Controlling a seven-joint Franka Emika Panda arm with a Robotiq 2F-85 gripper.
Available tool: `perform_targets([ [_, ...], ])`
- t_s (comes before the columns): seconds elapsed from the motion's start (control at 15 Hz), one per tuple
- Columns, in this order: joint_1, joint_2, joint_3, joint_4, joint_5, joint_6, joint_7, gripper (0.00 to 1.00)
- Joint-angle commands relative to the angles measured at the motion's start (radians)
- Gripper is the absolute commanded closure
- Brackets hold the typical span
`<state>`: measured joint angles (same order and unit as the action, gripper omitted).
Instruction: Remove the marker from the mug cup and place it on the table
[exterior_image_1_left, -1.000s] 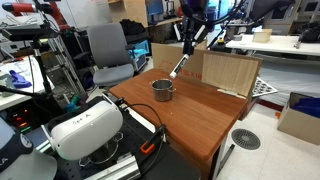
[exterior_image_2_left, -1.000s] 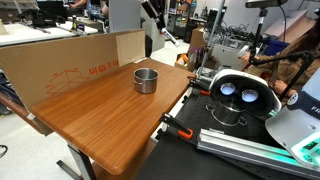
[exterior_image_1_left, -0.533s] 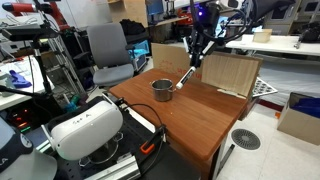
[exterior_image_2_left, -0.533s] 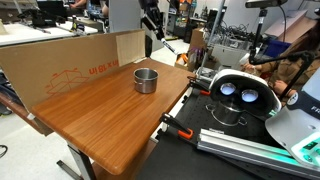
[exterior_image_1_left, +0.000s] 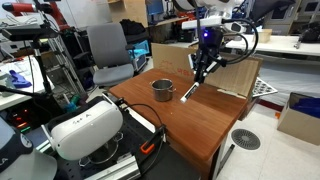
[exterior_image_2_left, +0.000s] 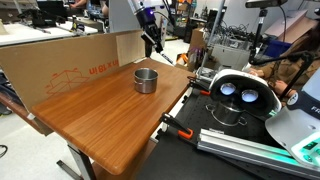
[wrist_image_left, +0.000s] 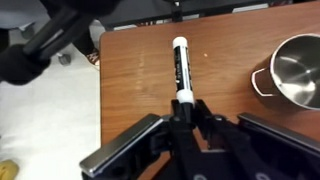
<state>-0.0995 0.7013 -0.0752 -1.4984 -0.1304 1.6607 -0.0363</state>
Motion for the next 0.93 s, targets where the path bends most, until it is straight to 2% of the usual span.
perform_targets([
  [0.0, -0.006, 0.093, -0.007, 0.106, 0.002, -0.047, 0.005, 0.95],
  [0.2, -0.002, 0.149, -0.02, 0.15, -0.021, -0.027, 0.011, 0.95],
  [0.87, -0.003, 0.311, -0.045, 0.35, -0.035, -0.099, 0.023, 0.95],
])
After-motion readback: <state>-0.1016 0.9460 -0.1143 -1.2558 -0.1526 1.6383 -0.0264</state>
